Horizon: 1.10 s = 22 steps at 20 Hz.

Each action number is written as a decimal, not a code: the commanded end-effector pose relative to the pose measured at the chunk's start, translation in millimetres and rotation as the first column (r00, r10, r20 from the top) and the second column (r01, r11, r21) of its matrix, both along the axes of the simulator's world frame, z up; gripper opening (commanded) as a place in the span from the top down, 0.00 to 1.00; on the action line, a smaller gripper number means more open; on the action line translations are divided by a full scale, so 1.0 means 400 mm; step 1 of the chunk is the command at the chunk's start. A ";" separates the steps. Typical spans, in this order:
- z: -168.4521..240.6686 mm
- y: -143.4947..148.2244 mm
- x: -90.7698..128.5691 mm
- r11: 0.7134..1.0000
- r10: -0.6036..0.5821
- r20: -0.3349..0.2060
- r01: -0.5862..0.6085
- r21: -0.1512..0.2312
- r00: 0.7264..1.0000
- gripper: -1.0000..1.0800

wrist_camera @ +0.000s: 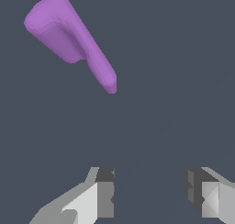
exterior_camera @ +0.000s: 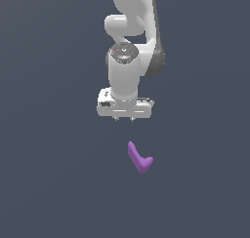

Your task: Pick up the object and move it to a goal position.

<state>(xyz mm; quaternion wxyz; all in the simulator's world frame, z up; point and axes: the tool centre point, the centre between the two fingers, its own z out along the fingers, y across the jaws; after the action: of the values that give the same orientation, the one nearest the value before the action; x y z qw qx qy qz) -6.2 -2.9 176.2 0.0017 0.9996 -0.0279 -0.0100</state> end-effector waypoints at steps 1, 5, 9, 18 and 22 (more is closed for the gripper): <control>0.000 0.000 0.002 1.000 0.002 -0.001 -0.002 -0.001 1.000 0.38; -0.003 0.003 0.012 1.000 0.016 -0.009 -0.016 -0.003 1.000 0.38; -0.008 0.008 0.029 0.999 0.040 -0.023 -0.041 -0.007 0.999 0.38; -0.031 0.029 0.093 0.990 0.137 -0.080 -0.139 -0.017 0.987 0.38; -0.048 0.041 0.127 0.980 0.193 -0.116 -0.197 -0.021 0.974 0.38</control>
<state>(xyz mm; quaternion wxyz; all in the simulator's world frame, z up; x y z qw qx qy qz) 39.7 11.8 159.7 0.0182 0.9963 0.0591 -0.0593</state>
